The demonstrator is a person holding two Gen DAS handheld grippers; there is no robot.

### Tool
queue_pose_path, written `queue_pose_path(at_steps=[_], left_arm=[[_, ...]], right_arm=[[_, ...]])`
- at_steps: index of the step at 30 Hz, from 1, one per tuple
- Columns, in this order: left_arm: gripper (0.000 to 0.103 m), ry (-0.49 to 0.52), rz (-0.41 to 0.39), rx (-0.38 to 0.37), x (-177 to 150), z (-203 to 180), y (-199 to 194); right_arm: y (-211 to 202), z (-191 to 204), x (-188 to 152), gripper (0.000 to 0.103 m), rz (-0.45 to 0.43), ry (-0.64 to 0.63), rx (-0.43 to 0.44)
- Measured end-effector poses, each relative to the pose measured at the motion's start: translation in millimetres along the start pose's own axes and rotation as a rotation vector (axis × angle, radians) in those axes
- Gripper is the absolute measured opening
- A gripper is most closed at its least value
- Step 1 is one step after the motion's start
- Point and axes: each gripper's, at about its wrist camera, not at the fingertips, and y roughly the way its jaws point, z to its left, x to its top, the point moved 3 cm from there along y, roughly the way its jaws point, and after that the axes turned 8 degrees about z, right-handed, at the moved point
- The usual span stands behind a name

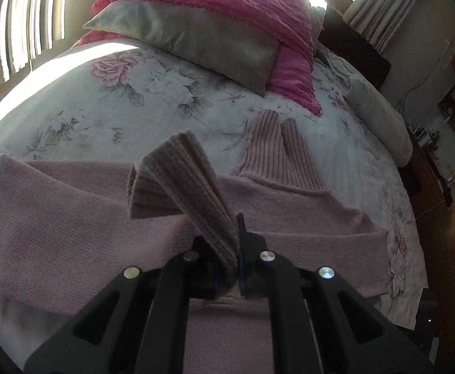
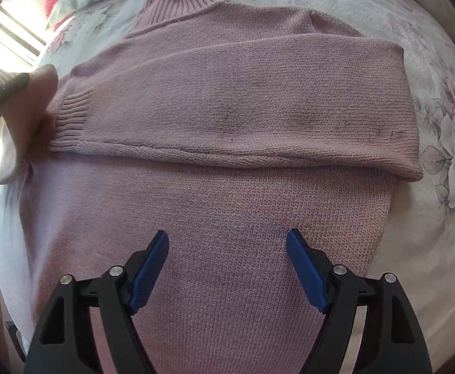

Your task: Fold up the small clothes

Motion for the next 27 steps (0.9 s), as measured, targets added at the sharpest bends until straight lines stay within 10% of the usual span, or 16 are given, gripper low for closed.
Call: queue_pose_path(at_steps=[9, 17, 27], left_arm=[[0.017, 0.119, 0.229, 0.056, -36, -21, 90], [0.044, 0.210, 0.286, -0.106, -66, -20, 37], [0.049, 0.083, 0.138, 0.228, -25, 116, -18]], right_arm=[[-4, -30, -16, 0.078, 0.000, 0.018, 0.043], [-3, -20, 5, 0.078, -0.006, 0.024, 0.056], [-19, 50, 76, 0.078, -0.061, -0.057, 0.181]])
